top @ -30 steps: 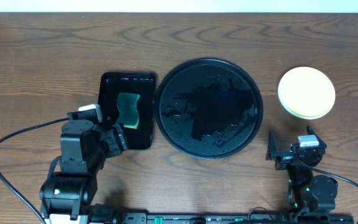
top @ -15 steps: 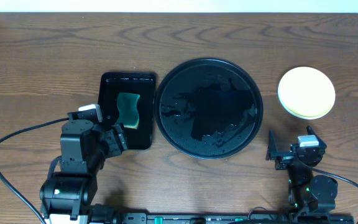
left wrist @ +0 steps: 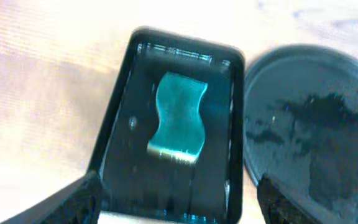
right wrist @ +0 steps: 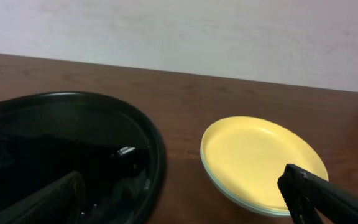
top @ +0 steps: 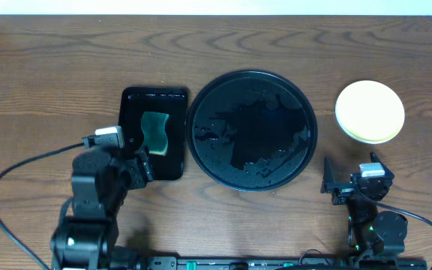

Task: Clean dirty plates on tray and stack at the side

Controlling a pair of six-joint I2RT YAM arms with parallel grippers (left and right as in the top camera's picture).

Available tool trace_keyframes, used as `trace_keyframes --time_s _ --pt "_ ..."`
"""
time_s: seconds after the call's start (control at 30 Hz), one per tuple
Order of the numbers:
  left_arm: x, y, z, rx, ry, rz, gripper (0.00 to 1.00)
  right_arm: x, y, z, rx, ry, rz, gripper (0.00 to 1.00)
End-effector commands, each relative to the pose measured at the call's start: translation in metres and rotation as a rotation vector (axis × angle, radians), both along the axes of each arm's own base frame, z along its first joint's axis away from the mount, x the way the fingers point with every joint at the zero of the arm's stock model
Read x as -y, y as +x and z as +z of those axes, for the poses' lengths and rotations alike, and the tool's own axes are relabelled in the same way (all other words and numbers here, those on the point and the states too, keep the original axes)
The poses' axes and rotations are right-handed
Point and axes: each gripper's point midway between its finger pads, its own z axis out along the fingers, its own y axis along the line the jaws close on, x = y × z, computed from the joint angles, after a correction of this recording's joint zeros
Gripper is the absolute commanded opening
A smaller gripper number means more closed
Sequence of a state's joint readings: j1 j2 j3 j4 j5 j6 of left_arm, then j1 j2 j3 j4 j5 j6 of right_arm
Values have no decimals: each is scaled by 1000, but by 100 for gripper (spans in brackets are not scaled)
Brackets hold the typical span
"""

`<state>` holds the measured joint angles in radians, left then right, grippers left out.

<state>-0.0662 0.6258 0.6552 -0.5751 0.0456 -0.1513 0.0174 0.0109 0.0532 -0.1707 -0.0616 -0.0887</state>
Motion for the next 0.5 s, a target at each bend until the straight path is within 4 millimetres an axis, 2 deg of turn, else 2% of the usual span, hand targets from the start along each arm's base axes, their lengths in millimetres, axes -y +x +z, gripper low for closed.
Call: trace_keyframes --time_s 0.0,0.27,0.47 --pt "-5 -1 -3 102 65 -21 80 -4 0 -1 3 -12 22 99" --pt "-18 -1 -3 449 60 45 80 -4 0 -1 3 -12 22 99" --pt "-21 0 0 653 64 60 80 -4 0 -1 3 -12 22 99"
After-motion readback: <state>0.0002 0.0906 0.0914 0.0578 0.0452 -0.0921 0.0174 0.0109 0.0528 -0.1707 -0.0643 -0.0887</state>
